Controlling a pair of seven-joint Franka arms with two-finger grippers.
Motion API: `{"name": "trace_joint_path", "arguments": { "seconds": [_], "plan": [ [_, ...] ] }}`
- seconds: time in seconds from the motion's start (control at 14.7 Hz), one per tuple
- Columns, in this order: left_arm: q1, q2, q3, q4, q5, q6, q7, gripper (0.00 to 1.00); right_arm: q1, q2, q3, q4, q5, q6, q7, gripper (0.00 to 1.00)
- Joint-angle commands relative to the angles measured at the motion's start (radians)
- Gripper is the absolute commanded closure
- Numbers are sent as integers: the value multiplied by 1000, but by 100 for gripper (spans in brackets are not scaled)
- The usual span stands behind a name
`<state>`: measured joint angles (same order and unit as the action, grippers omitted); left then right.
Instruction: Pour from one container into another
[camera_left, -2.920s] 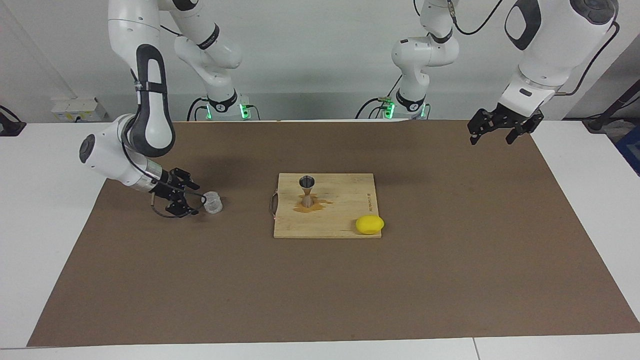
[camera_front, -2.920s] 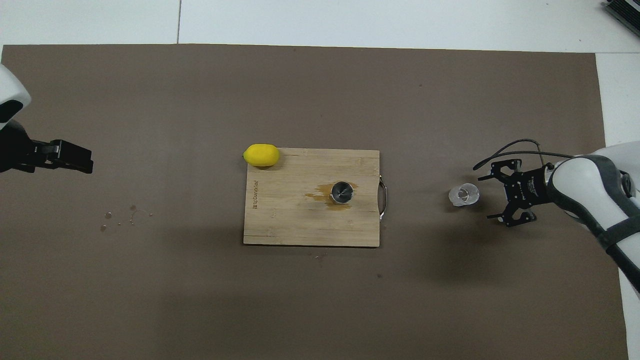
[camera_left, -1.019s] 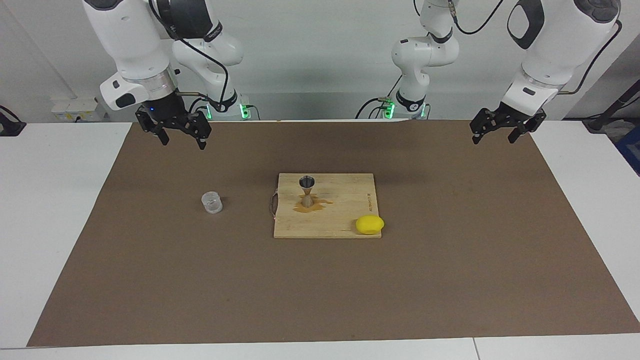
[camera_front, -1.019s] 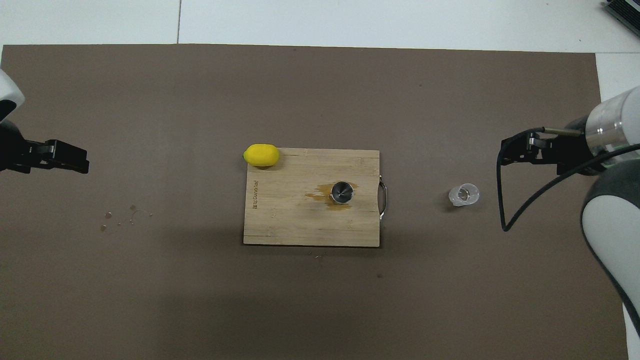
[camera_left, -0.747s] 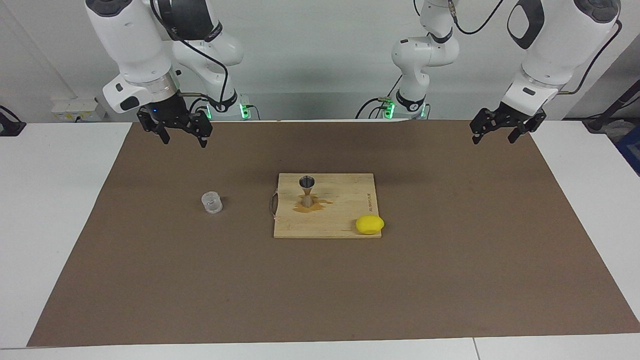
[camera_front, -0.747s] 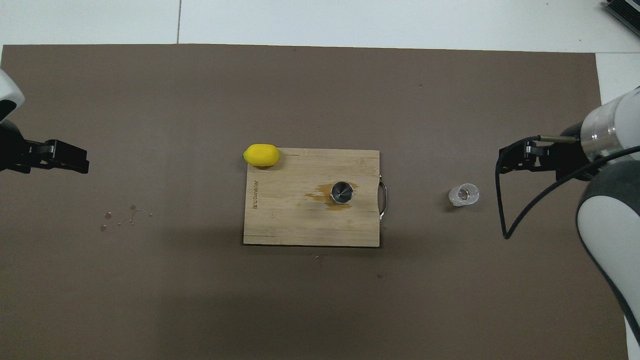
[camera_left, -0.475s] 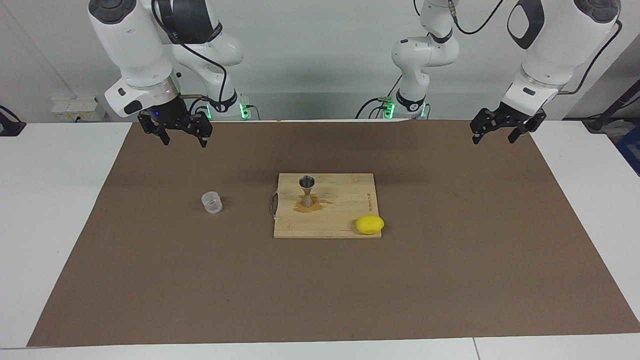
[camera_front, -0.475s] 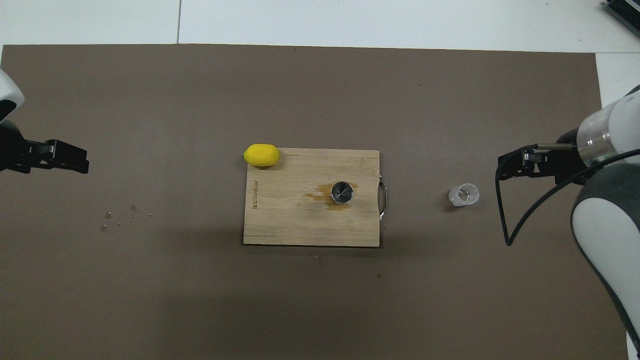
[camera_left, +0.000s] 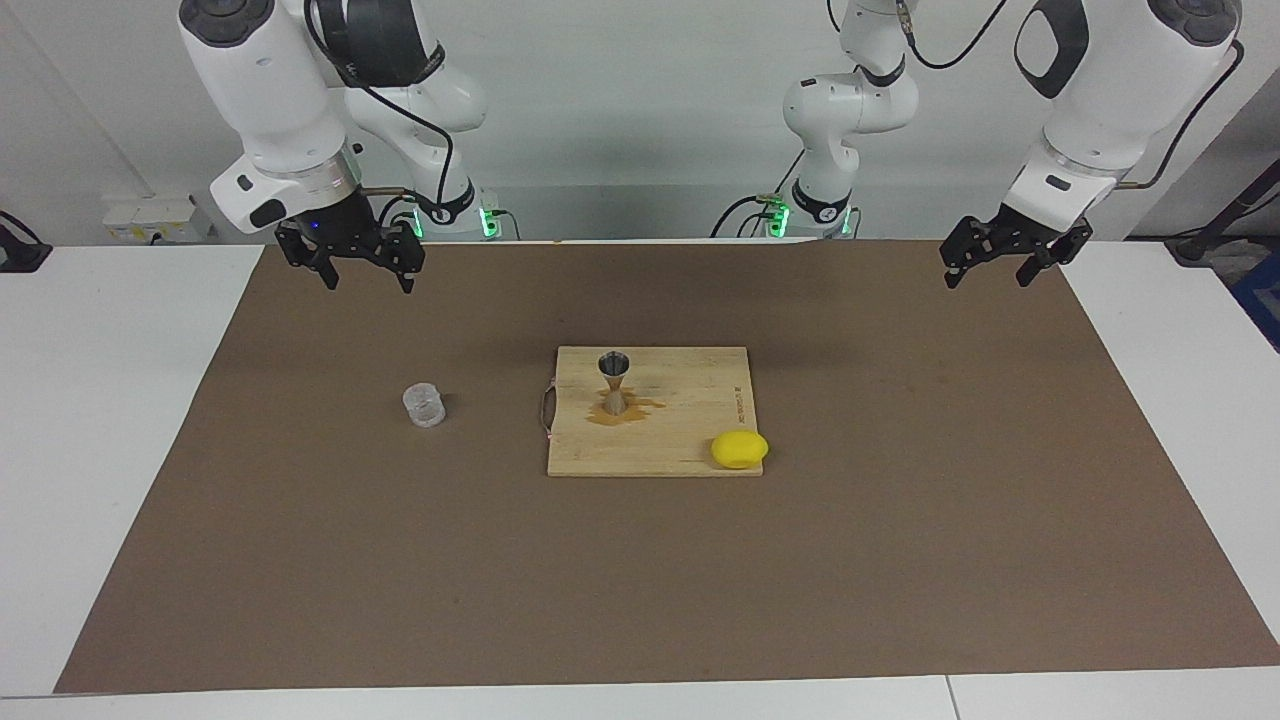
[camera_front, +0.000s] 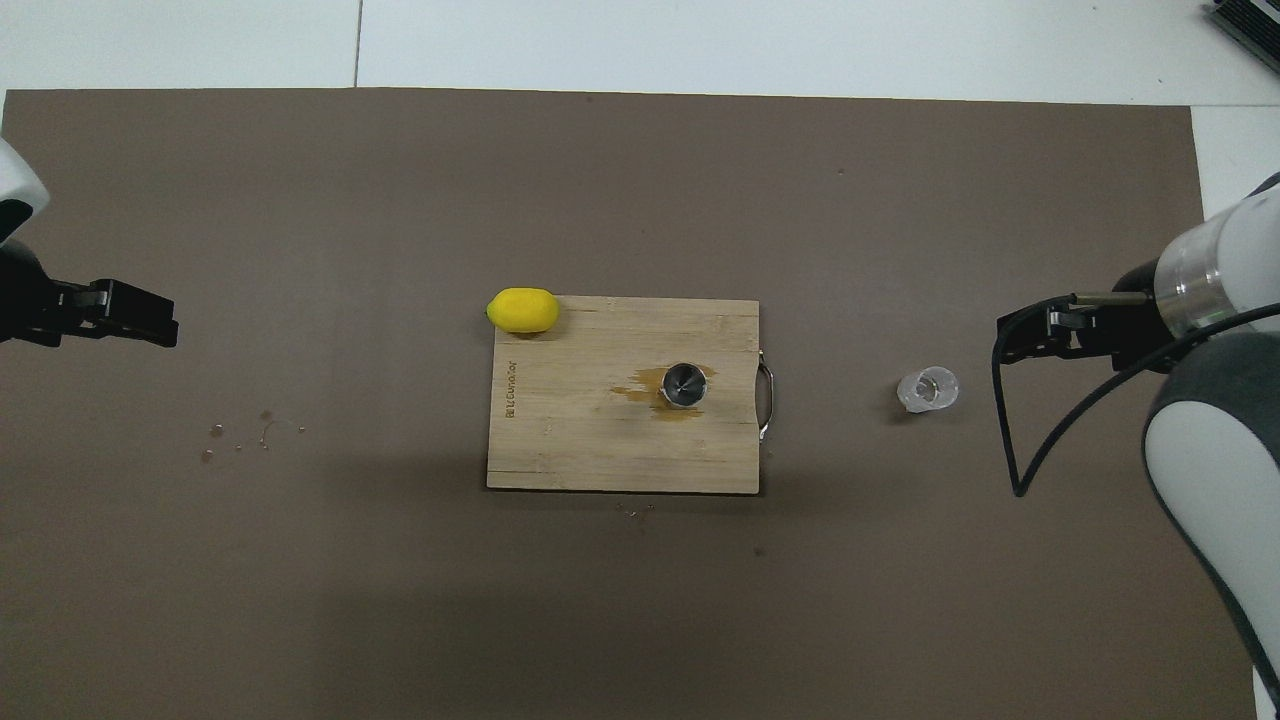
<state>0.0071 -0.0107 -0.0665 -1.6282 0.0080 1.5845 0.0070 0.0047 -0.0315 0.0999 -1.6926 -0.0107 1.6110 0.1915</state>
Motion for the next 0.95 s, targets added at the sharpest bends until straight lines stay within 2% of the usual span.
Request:
{"name": "trace_joint_path", "arguments": {
  "seconds": [0.0,0.88],
  "plan": [
    [-4,-18,8,-15,-10,-4,-1,0,-14,-27,9,-32,-22,18,-29,0],
    [-4,-18,8,-15,-10,-4,-1,0,-15,-28,10,-36,-25,30,-40,0]
  ]
}}
